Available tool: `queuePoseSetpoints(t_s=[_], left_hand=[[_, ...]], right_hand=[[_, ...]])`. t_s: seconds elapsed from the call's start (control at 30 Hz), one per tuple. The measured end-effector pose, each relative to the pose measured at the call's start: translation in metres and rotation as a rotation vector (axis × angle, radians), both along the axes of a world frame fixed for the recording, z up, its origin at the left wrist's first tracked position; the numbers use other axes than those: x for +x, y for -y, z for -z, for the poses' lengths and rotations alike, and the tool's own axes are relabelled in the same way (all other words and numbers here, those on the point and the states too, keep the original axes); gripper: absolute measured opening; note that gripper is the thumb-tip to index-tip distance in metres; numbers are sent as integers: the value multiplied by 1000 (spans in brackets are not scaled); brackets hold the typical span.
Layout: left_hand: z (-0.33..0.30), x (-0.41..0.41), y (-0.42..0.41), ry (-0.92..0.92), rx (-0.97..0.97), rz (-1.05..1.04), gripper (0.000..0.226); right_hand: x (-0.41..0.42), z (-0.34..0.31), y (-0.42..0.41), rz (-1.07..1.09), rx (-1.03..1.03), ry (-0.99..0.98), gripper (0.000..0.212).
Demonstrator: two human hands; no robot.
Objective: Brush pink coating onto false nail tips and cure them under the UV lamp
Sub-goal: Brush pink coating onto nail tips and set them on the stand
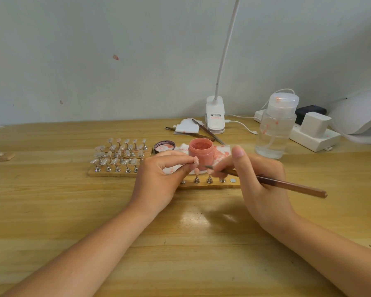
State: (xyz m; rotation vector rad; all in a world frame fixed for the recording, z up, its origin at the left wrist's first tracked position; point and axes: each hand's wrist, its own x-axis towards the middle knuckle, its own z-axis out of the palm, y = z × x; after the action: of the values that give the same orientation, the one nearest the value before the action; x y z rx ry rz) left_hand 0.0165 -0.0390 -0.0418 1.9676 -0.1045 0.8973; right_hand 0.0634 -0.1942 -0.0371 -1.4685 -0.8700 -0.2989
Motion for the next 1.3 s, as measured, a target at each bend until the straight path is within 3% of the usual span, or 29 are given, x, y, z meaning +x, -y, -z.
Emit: queuePoseSetpoints(t_s=[0.2,0.3,0.43,0.57,0.67,0.83,1.3], left_hand=[[-1,0,1,16,17,4,24],[-1,0,0,18,27,11,24],[-1,-1,2,12,7,22,18],[-1,-1,1,-1,15,1,21],[-2,-2,2,-24,17,-4,19],[-4,-3,2,-70,-12,-11,18],[-6,-6,4,-129,-40,-21,27]], right_hand=[[1,1,0,-20,22,-65,41],[1,0,-2,-11,-1,18,42],[0,1,-1,-12,20,-96,46],[0,0,-1,-11,17,-16,42],[1,0,-1,-19,36,-157,44],[2,-1,-2,-4,-1,8,43],[3,-1,-1,32,15,-64,51]])
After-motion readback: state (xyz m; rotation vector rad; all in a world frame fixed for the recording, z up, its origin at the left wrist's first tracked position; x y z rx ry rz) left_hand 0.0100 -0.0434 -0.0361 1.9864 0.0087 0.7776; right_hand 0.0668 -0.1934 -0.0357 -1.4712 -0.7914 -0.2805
